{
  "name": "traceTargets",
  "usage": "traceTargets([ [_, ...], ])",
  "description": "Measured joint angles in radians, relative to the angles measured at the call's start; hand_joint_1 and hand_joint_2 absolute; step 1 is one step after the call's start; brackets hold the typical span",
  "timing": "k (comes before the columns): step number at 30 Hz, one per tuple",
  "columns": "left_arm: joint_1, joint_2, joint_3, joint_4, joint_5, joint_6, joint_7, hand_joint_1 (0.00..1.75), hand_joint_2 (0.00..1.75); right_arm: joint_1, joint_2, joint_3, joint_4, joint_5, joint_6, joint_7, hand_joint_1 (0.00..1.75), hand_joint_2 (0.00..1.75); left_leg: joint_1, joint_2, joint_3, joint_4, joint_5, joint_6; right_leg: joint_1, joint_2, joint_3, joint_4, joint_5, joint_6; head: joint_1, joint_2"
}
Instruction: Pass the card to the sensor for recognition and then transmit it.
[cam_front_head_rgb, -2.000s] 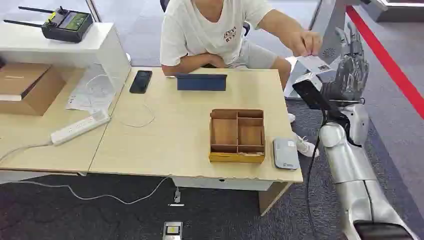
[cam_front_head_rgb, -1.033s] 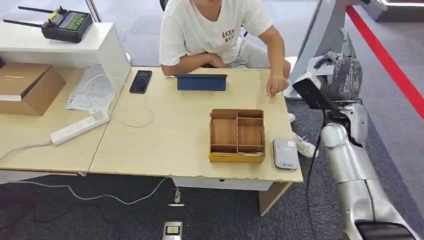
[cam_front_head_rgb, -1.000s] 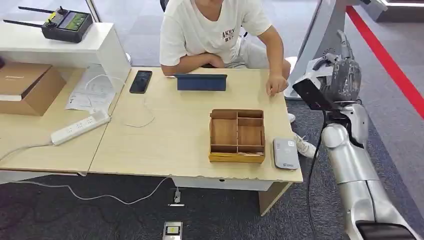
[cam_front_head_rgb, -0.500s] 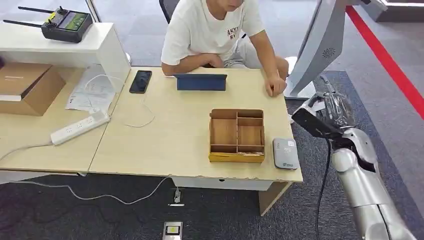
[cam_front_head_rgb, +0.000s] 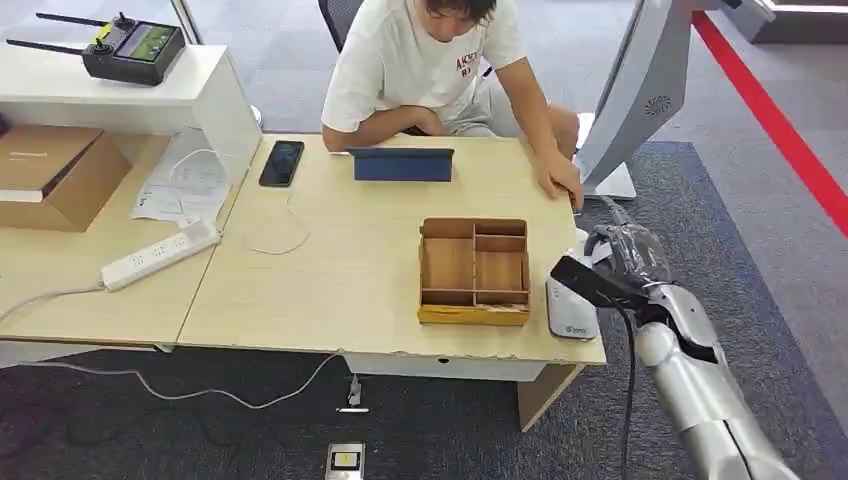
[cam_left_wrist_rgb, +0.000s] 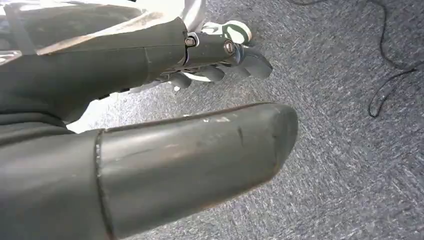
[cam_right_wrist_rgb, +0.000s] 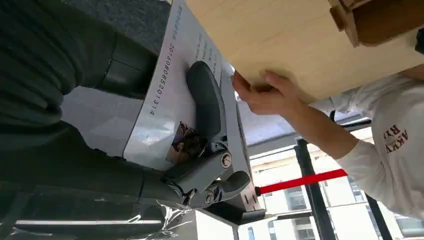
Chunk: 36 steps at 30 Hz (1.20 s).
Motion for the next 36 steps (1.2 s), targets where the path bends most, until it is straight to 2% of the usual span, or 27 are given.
traceTargets([
  [12,-0.001,0.0,0.0,0.0,0.0,-0.001,0.021,0.0,0.0,-0.022,0.068,0.05,0.18,-0.023,-0.043,-0.003,1.75,1.75,0.0,0.0,0.0,0.0,0.0,0.0,0.0,0.0,-0.001,0.0,0.0,0.0,0.0,0.0],
  [36,-0.001,-0.002,0.0,0.0,0.017,-0.003,0.041,0.0,0.0,-0.028,0.069,0.055,0.314,-0.061,-0.061,-0.006,1.75,1.75,0.0,0.0,0.0,0.0,0.0,0.0,0.0,0.0,-0.001,0.0,0.0,0.0,0.0,0.0],
])
